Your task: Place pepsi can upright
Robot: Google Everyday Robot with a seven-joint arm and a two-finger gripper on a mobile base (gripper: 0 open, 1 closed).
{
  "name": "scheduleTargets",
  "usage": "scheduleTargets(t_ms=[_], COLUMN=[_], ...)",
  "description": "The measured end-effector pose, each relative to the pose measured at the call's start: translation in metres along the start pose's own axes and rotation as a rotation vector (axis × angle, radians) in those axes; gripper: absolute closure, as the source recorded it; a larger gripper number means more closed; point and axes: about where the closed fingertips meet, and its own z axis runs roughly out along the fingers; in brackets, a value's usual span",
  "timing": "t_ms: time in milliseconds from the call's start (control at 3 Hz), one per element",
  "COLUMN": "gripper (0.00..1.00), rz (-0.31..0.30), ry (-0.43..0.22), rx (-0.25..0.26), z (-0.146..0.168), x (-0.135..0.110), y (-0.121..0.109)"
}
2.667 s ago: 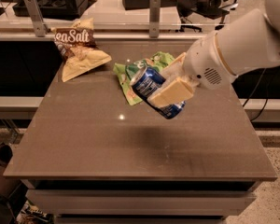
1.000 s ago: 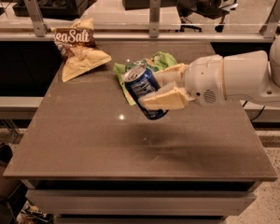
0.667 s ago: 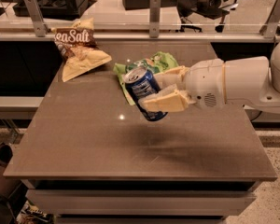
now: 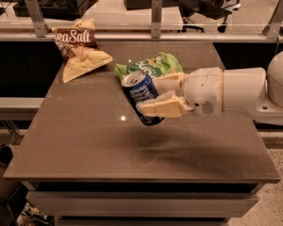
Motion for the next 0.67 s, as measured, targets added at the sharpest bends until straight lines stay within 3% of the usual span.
scheduleTargets(t_ms=[667], gripper=[1.0], rz=[0.019], ry=[-0.041], rx=[-0.014], z=[0.023], x=[0.008], y=[-0.002])
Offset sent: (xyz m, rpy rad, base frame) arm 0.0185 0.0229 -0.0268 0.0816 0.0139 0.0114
